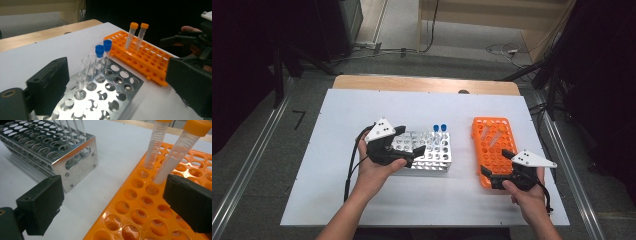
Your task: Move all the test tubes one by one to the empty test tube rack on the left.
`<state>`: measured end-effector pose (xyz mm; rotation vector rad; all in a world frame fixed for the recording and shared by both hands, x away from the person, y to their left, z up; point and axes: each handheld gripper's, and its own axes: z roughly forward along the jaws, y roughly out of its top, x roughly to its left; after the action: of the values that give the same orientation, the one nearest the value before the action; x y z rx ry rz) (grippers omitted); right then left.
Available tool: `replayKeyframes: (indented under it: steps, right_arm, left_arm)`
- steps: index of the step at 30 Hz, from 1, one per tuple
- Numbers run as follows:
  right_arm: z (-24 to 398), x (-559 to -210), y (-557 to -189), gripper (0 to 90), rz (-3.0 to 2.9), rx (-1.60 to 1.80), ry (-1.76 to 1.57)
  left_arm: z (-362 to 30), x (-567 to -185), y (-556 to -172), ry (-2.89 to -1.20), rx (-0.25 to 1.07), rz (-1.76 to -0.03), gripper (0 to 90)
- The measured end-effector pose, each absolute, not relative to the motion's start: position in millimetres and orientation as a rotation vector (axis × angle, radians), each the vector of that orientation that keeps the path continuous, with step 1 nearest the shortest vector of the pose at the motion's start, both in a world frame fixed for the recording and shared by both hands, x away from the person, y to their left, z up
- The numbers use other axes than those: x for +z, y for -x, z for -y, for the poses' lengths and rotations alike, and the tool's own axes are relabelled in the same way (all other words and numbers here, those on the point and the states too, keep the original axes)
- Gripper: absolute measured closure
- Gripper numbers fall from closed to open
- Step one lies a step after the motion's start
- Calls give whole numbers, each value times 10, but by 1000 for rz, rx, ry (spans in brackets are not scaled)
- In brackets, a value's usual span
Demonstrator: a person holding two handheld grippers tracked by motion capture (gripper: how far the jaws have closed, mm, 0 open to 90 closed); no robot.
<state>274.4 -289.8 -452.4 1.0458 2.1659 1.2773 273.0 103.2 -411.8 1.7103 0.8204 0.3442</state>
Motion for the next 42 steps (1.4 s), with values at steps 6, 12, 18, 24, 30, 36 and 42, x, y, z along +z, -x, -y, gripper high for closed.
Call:
replayKeyframes:
  steps: [6, 12, 18, 24, 30, 36, 42]
  right_arm:
    - [2935, -4486, -2854, 24, -2136, 1294, -1094]
    - [2984, -4491, -3030, 33, -2121, 1298, -1152]
    - [3031, -4519, -3211, 44, -2092, 1306, -1241]
    - [2996, -4517, -3364, 166, -2067, 1256, -1304]
    - [2978, -4544, -3496, 364, -2046, 1205, -1367]
    - [2959, -4576, -3571, 565, -2071, 1163, -1428]
    - [2887, -4596, -3587, 715, -2099, 1081, -1404]
  left_arm:
    - [-1170, -4134, -2540, -1687, 352, -819, 0]
    - [-1273, -4216, -2420, -1668, 344, -819, 0]
    - [-1341, -4289, -2383, -1671, 339, -842, 0]
    - [-1389, -4310, -2367, -1658, 346, -861, 0]
    - [-1414, -4310, -2371, -1648, 348, -872, 0]
    - [-1399, -4311, -2371, -1648, 348, -872, 0]
    - [-1377, -4308, -2371, -1647, 350, -875, 0]
